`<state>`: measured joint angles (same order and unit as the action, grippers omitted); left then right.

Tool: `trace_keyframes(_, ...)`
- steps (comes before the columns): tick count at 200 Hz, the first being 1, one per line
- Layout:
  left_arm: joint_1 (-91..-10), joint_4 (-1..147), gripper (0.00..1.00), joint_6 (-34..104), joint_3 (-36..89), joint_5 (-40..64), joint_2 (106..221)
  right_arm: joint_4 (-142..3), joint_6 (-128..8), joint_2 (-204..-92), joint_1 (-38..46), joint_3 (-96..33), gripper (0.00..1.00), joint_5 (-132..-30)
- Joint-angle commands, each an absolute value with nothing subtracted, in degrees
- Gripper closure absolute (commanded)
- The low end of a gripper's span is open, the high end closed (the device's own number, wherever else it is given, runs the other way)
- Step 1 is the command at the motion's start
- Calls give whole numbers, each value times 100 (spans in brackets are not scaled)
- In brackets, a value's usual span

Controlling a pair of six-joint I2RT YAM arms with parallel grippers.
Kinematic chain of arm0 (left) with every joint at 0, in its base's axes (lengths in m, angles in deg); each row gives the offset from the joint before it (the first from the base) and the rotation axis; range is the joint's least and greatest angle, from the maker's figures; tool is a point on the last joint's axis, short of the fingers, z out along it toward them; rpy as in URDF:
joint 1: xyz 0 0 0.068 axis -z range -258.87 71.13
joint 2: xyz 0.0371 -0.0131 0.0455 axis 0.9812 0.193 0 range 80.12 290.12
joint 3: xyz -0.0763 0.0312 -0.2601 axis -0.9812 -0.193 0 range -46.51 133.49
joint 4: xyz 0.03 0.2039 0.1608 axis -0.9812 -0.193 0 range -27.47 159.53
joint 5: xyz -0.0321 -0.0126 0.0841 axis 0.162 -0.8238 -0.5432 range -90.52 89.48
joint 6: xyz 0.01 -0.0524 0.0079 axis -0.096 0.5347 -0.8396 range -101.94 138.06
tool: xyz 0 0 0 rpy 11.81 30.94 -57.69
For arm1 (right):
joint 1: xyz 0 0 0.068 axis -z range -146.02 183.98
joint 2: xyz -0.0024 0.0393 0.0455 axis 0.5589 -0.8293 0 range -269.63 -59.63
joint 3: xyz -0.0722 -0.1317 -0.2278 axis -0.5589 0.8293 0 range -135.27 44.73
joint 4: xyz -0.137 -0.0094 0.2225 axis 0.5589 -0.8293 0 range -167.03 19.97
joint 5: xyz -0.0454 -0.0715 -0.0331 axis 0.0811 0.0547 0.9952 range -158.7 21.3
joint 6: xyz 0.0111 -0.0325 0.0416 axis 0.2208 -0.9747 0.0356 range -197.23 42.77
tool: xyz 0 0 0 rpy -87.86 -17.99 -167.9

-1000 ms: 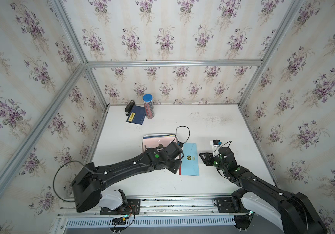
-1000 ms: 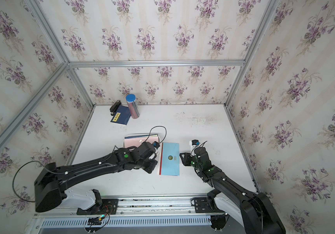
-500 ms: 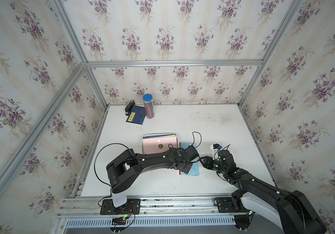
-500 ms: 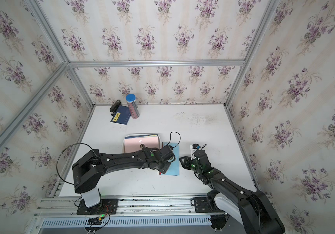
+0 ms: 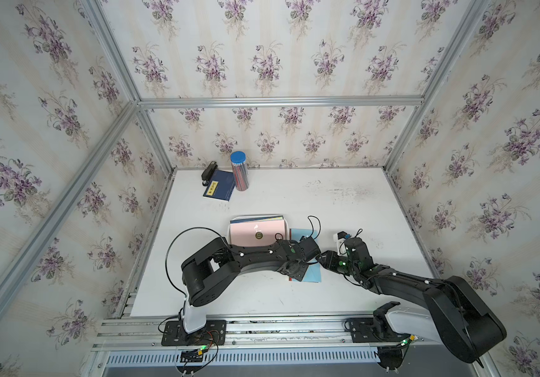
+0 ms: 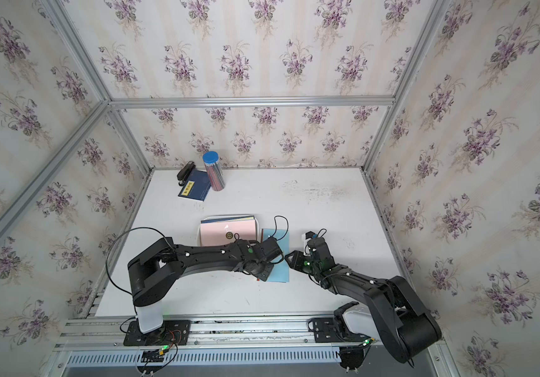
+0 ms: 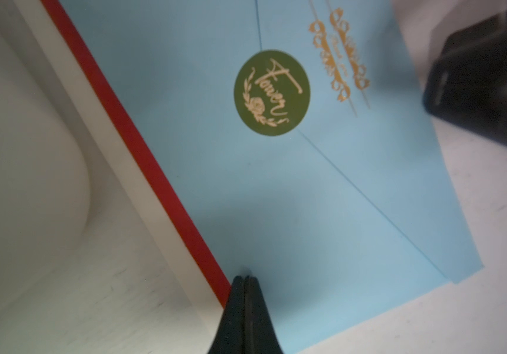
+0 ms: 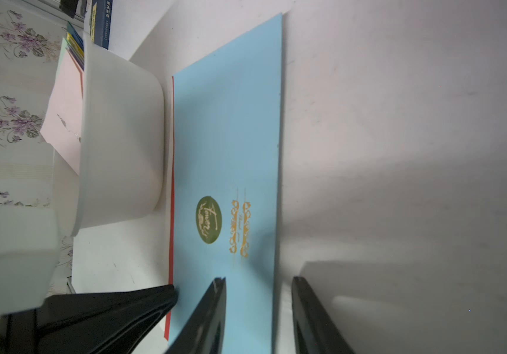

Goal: Put the sealed envelopes into the storage box
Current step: Pick up the envelope from the center of the board.

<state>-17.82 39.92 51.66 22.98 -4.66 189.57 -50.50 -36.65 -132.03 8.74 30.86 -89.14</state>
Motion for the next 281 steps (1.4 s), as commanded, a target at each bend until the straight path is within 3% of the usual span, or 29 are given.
trace_keyframes(1, -1805, 3911, 100, 5239, 2246, -456, 19119, -4851, -3424, -13406, 872, 3054, 60, -9275)
trace_keyframes(154, -1814, 4008, 100, 5219, 2152, -403, 19120, -4670, -2695, -12865, 868, 2963, 61, -9823)
trace_keyframes(196, -1814, 4044, 100, 5229, 2117, -394, 19112, -4170, -2344, -12773, 868, 3275, 65, -10039)
trace_keyframes(281, -1810, 4052, 100, 5223, 2099, -386, 19068, -4113, -2239, -12512, 871, 3392, 66, -9872)
